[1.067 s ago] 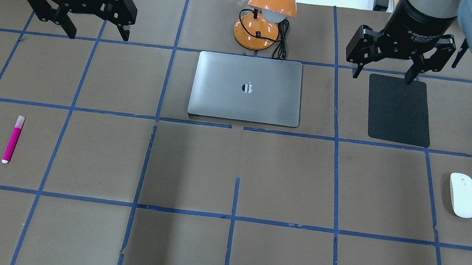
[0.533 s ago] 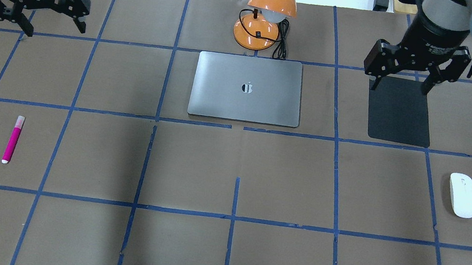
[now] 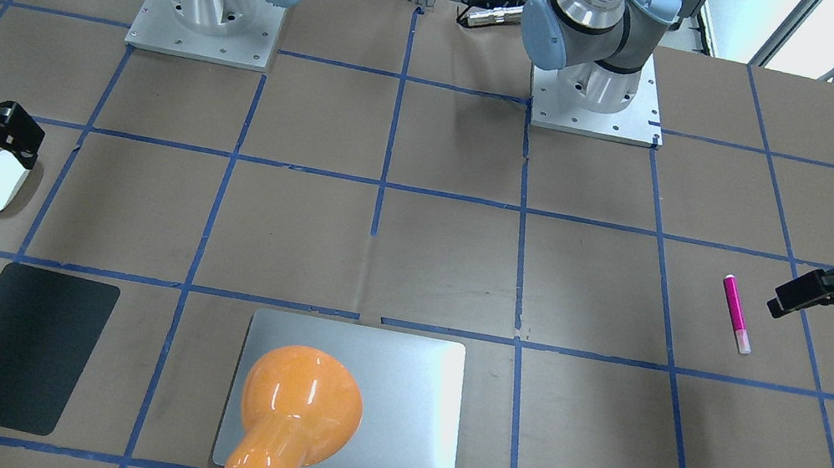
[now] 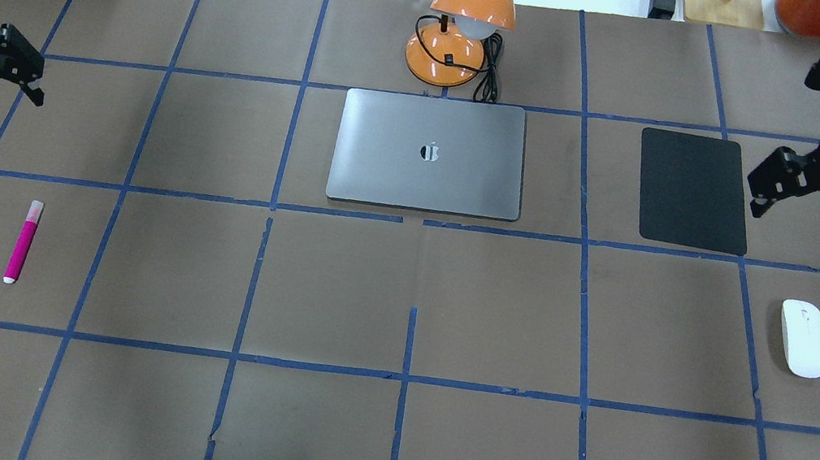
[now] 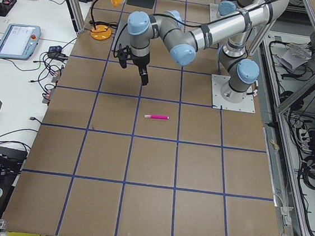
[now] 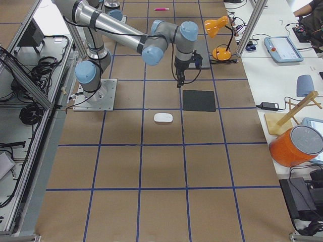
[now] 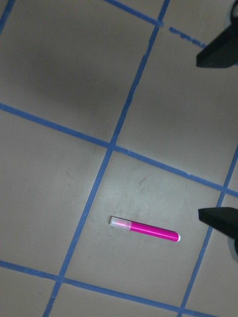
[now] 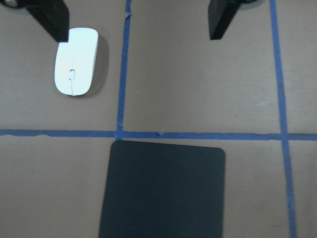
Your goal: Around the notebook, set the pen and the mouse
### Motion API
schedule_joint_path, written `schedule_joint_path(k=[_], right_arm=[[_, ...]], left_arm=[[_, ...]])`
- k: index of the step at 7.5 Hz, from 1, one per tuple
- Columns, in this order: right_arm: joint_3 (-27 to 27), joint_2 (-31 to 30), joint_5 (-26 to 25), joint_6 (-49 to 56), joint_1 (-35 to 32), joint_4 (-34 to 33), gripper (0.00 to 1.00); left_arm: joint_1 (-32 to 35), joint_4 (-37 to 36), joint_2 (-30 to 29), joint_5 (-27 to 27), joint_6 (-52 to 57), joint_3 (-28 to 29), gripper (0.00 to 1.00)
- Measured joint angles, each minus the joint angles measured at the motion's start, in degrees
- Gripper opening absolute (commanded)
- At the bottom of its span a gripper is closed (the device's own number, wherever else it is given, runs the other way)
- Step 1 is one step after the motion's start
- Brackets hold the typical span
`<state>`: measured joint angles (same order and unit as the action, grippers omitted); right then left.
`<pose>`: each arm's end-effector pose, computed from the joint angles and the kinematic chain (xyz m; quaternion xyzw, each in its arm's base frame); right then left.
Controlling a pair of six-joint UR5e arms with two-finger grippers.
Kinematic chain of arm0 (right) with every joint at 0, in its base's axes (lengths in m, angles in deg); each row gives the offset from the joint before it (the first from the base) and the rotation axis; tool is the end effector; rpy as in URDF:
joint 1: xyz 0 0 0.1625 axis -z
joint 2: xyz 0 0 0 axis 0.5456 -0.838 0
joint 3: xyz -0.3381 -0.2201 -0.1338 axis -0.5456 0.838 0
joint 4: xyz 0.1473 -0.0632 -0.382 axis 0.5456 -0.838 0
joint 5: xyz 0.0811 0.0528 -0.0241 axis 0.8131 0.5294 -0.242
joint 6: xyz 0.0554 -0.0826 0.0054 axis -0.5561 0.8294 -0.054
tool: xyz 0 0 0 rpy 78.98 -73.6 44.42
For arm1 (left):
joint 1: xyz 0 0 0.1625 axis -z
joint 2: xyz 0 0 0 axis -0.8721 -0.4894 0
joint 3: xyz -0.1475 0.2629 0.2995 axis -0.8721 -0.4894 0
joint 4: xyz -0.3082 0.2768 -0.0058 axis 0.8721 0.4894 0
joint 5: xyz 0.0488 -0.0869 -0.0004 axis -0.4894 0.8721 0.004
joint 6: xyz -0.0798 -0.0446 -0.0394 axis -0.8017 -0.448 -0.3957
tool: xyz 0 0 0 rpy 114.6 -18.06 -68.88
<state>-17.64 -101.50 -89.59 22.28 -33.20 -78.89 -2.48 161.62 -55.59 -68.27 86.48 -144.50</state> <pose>-0.0897 -0.5231 0.3502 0.0062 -0.9993 -0.0358 0.0106 0.1752 -0.5306 0.3483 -0.1330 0.9909 0.0211 0.0057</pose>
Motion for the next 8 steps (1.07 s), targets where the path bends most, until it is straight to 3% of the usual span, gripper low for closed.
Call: schedule_joint_path(k=[2,3,7,8], right_arm=[[-7.2,2.4,-0.3,6.8,5.8,-9.2,1.0],[-10.3,3.2,-0.5,9.3,8.1,-13.1,1.0],[-17.7,7.8,-0.4,12.3,13.3,-24.4,1.0],[-18.3,8.4,-0.3,12.3,13.5,-25.1,1.0]], left_arm=[[-6.3,-17.5,-2.2,-1.9,12.5,-13.2,1.0],[-7.9,-22.4,-2.9,-2.2,15.2,-17.8,1.0],[-9.0,-26.0,-6.2,-2.2,17.0,-21.8,0.88],[-9.0,-26.7,-7.1,-2.2,17.5,-21.8,0.71]])
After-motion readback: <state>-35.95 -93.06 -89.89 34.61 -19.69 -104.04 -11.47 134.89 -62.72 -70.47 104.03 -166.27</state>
